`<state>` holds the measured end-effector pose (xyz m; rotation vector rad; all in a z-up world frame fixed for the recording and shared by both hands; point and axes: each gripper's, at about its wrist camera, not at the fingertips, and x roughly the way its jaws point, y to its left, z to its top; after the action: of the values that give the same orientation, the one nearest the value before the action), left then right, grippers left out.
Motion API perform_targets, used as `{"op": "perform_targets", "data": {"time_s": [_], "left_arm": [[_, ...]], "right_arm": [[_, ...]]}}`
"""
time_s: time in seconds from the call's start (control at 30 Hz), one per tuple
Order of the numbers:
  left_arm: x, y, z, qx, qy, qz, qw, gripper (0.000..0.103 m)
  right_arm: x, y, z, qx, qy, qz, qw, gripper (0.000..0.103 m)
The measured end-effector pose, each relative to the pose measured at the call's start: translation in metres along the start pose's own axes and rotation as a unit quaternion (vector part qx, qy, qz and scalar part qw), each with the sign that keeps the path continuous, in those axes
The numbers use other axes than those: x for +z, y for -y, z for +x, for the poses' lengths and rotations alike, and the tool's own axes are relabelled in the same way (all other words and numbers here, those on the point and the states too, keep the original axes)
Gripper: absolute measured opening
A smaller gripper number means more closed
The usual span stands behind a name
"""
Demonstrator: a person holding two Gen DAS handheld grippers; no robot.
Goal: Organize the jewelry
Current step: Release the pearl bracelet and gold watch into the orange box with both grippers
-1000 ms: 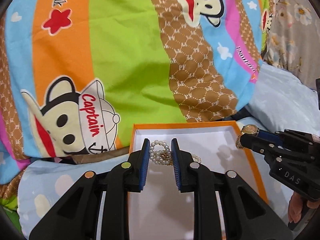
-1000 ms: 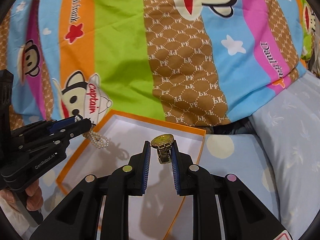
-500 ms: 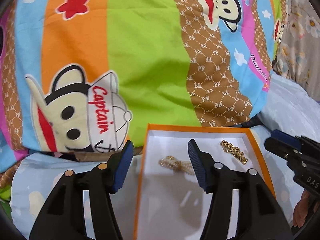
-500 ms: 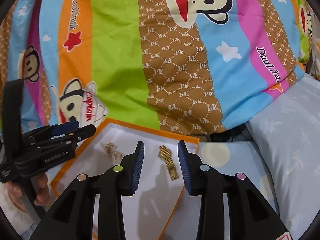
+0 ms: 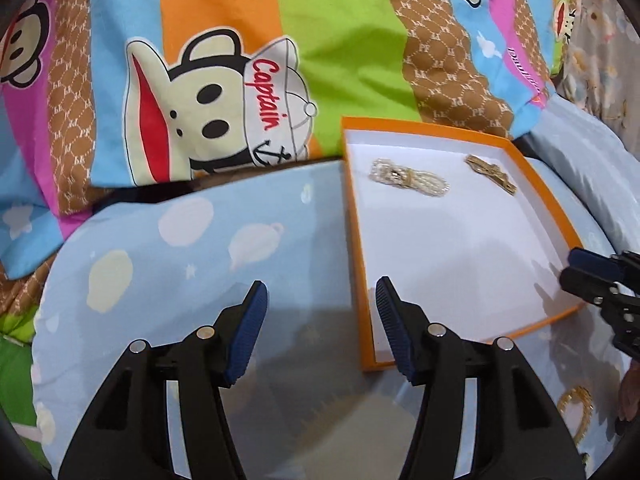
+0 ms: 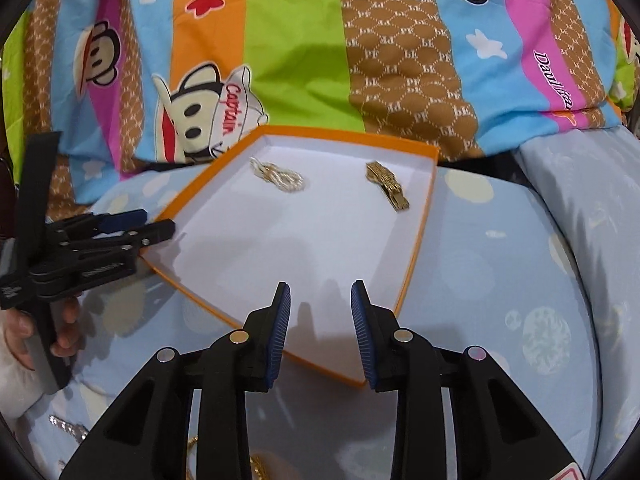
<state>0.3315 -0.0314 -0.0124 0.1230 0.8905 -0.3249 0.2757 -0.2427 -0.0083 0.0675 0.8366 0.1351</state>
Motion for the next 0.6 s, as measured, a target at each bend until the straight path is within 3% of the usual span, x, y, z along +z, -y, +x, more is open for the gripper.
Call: {"op": "perform_targets", "data": {"time_s": [0.47, 0.6], "left_arm": [[-0.049, 0.028, -0.036, -0.033, -0.008, 0.023, 0.9991, 0.056], [-0.054, 0.028, -0.045, -0.034, -0.005, 0.023, 0.9991, 0.055]], "right_arm": [[-0.043, 0.007, -0.040, 0.007, -0.010, 0.022, 1.000, 0.022], [-0.050, 0.001, -0.054, -0.012, 0.002, 0.014, 1.000, 0.023]]}}
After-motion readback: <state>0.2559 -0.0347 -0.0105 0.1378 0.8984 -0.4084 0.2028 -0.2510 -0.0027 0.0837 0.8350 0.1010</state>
